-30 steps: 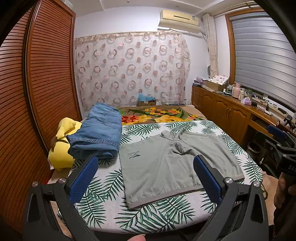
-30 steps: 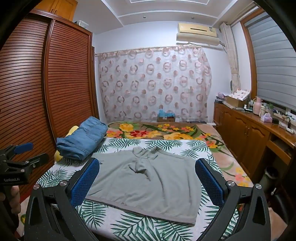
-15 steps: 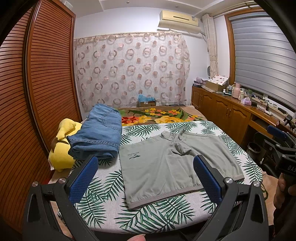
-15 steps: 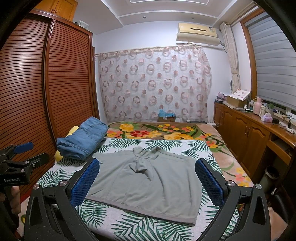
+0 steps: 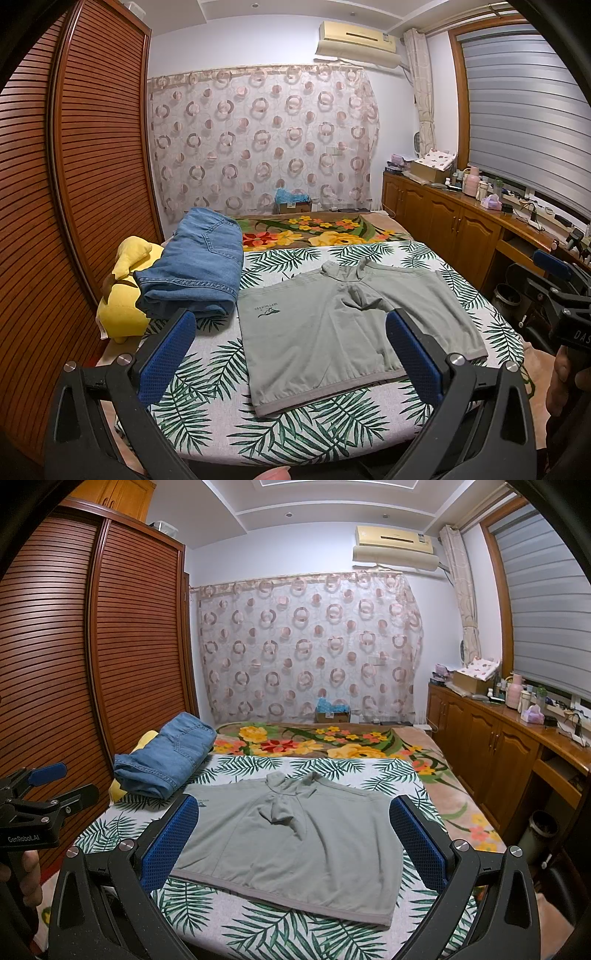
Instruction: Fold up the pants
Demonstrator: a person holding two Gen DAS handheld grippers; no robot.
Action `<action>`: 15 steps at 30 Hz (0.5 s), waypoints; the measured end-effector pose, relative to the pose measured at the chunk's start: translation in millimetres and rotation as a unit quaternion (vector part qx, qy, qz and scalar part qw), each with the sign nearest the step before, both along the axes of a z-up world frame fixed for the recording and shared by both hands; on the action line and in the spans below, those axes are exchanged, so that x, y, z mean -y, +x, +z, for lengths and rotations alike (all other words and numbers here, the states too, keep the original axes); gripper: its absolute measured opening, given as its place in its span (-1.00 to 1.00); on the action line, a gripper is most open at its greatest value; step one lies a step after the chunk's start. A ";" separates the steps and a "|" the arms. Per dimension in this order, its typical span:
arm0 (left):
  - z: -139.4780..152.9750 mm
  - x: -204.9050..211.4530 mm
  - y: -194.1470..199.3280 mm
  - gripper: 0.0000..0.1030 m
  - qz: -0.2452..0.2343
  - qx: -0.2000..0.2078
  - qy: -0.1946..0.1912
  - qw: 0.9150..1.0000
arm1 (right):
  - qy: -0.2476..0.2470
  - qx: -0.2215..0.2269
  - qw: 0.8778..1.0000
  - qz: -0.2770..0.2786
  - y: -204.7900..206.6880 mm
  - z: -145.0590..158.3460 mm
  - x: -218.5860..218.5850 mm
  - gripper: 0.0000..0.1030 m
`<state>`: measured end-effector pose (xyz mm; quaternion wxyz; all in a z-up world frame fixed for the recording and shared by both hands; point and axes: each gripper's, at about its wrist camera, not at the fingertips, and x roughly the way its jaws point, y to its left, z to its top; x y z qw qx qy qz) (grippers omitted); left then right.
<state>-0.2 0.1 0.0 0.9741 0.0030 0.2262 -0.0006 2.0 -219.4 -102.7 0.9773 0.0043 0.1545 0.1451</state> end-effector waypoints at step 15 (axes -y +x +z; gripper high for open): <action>0.0 0.0 -0.1 1.00 0.000 0.001 0.000 1.000 | -0.001 0.001 1.000 0.000 -2.2 0.2 -1.4 1.00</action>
